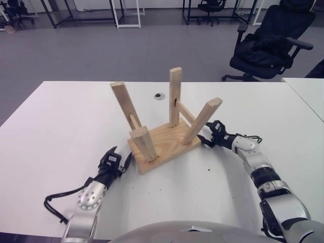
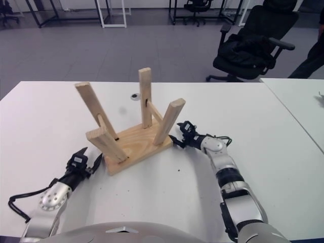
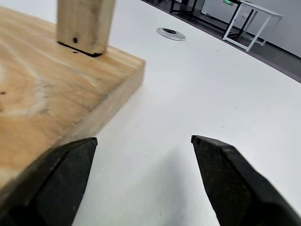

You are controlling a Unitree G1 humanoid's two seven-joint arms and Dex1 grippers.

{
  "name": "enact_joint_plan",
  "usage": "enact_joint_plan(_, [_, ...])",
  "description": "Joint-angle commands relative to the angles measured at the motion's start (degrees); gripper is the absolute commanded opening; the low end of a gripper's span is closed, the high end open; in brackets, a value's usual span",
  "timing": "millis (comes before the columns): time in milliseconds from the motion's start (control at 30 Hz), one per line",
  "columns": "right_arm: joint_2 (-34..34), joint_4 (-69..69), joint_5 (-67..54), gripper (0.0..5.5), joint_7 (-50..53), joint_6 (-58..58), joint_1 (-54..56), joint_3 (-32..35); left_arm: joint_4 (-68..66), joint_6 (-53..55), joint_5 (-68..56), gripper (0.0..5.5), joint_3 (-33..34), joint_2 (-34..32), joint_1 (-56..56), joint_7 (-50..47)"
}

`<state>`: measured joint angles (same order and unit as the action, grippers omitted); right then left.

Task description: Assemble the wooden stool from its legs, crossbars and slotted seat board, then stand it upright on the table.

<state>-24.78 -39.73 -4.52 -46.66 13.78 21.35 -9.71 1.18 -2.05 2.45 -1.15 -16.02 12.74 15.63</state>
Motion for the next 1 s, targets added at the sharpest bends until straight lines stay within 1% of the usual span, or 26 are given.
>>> enact_joint_plan(33, [-1.6, 7.6, -0.4, 3.77, 0.1, -3.7, -9.7, 0.9, -15.3, -3.3, -0.5, 3.32, -4.4, 4.1, -13.0, 3.7])
enact_joint_plan(100, [-2.1, 11.3, 0.5, 3.77, 5.5, -5.5, -12.5, 2.9, -16.1, -5.1, -1.3, 3.32, -3.3, 3.3, -12.6, 3.7])
enact_joint_plan(200, [-1.5, 20.1, -2.0, 3.77, 11.1, -10.4, -19.8, 6.6, -13.1, -7.3, -0.5, 3.32, -0.8, -0.6, -7.2, 3.1])
enact_joint_plan(300, [-0.8, 25.0, -1.9, 3.77, 12.5, -12.4, -24.1, 6.4, -9.4, -6.5, -1.3, 3.32, 1.5, -2.2, -2.8, 2.7])
enact_joint_plan(400, [-0.1, 27.4, -1.8, 3.77, 12.9, -14.1, -23.9, 5.1, -6.5, -5.1, -0.2, 3.32, -0.3, -2.7, -0.1, 3.8])
enact_joint_plan(467, [0.3, 28.1, -1.8, 3.77, 13.3, -14.7, -22.9, 4.5, -3.8, -1.9, 0.1, 3.32, -4.0, -1.7, -0.5, 5.4])
enact_joint_plan(600, [0.4, 30.4, -2.2, 3.77, 12.6, -16.1, -21.7, 3.7, 2.6, 7.3, 0.5, 3.32, -10.5, -0.7, -0.1, 7.6])
enact_joint_plan(667, [0.6, 35.7, -3.9, 3.77, 11.1, -18.4, -22.7, 2.5, 9.4, 14.7, -4.3, 3.32, -11.8, 1.9, -1.5, 8.1])
enact_joint_plan(767, [0.8, 47.8, -8.9, 3.77, 9.8, -26.2, -23.6, 1.2, 22.5, 27.0, -13.5, 3.32, -9.8, 4.2, -4.8, 7.2])
enact_joint_plan(867, [-0.4, 59.6, -15.2, 3.77, 8.8, -36.8, -24.1, 1.8, 32.1, 37.8, -21.4, 3.32, -5.1, 5.6, -8.6, 5.9])
enact_joint_plan(900, [-1.2, 62.2, -17.6, 3.77, 8.5, -40.5, -23.6, 3.2, 34.6, 40.9, -23.7, 3.32, -3.4, 5.7, -9.5, 5.4])
enact_joint_plan(1000, [-5.5, 68.0, -24.2, 3.77, 6.8, -49.5, -21.8, 9.2, 40.1, 47.8, -27.9, 3.32, 1.4, 1.5, -10.1, 7.1])
